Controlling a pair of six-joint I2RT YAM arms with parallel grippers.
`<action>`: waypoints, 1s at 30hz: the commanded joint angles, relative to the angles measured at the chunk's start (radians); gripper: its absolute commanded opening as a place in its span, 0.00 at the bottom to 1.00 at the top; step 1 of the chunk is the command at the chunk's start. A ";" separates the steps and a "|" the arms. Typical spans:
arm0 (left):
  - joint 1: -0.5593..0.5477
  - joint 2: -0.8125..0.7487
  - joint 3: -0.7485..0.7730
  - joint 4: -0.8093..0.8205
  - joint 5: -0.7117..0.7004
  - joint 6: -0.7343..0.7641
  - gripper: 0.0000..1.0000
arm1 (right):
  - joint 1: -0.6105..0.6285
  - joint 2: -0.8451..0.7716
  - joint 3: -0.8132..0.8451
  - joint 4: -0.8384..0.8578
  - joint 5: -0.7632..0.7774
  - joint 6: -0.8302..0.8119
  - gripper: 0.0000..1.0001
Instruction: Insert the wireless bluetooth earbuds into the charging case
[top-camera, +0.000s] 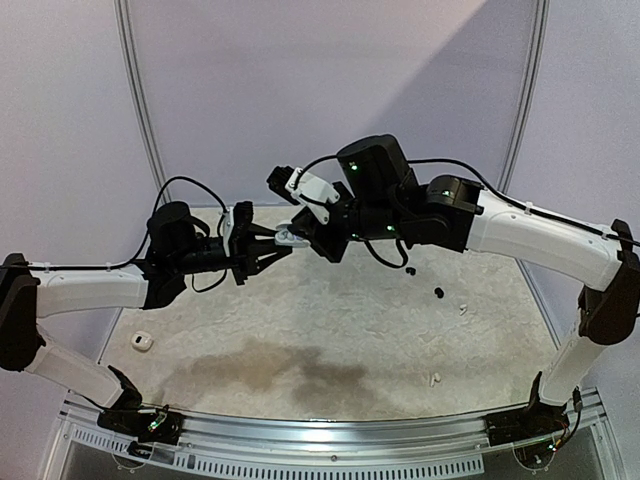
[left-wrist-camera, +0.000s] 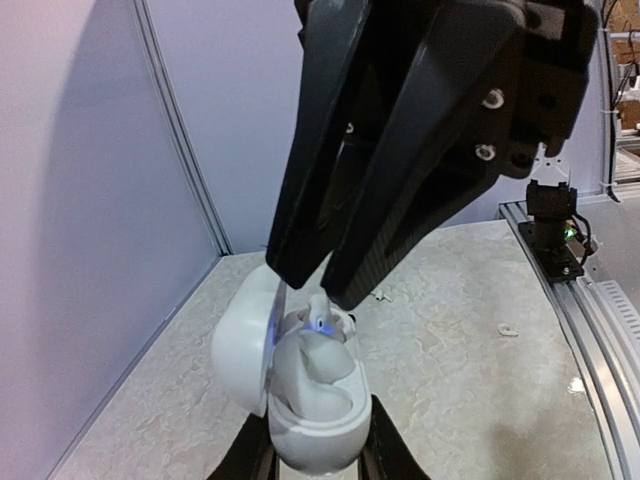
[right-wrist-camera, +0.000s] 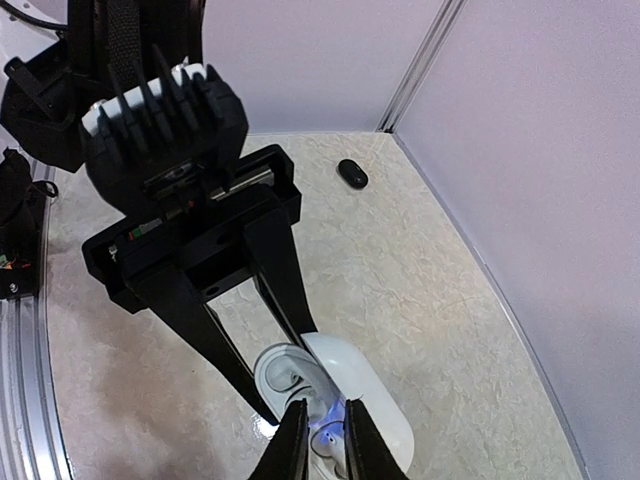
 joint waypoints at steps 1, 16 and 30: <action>-0.008 -0.016 0.008 0.018 0.005 0.003 0.00 | -0.007 0.025 0.013 0.005 0.005 -0.005 0.13; -0.008 -0.015 0.008 0.023 0.003 -0.007 0.00 | -0.007 0.069 0.031 -0.035 0.022 -0.015 0.14; -0.003 -0.009 0.019 0.036 -0.050 -0.072 0.00 | 0.032 0.054 -0.037 -0.062 0.006 -0.077 0.08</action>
